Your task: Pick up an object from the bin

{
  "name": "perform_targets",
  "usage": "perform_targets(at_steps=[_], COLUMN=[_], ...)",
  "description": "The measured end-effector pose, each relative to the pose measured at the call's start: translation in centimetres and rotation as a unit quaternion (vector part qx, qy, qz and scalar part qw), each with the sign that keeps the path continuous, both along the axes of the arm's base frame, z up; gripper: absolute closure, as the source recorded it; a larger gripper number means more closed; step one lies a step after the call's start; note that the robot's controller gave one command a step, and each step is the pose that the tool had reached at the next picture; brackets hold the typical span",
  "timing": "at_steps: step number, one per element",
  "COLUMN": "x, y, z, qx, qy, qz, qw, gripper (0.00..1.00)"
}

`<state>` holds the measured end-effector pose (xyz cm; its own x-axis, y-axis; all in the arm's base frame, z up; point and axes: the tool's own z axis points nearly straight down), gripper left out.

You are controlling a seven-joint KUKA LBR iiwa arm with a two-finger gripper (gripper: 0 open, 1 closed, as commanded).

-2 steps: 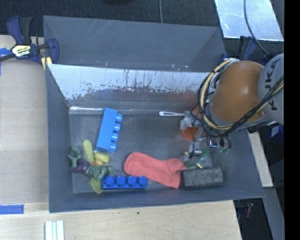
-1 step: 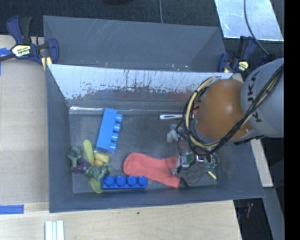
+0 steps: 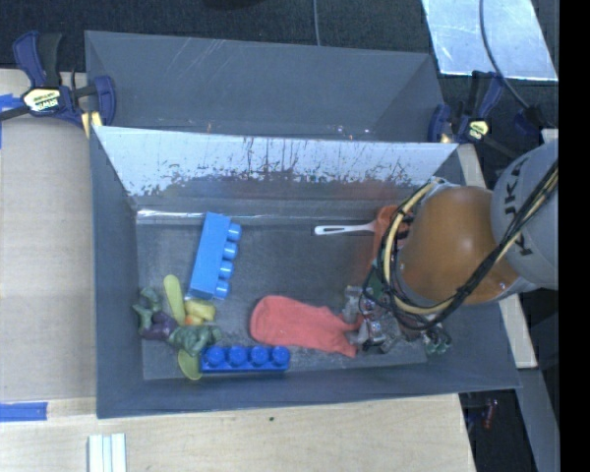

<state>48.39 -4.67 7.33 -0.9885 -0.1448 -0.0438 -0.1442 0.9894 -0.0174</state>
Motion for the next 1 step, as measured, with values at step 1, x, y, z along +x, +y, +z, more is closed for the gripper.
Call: perform_targets(at_steps=[1], x=[-0.01], y=[0.02], z=[0.06], qx=[0.000], qy=[0.0002], qz=[0.000], qw=[1.0000], gripper=[1.00])
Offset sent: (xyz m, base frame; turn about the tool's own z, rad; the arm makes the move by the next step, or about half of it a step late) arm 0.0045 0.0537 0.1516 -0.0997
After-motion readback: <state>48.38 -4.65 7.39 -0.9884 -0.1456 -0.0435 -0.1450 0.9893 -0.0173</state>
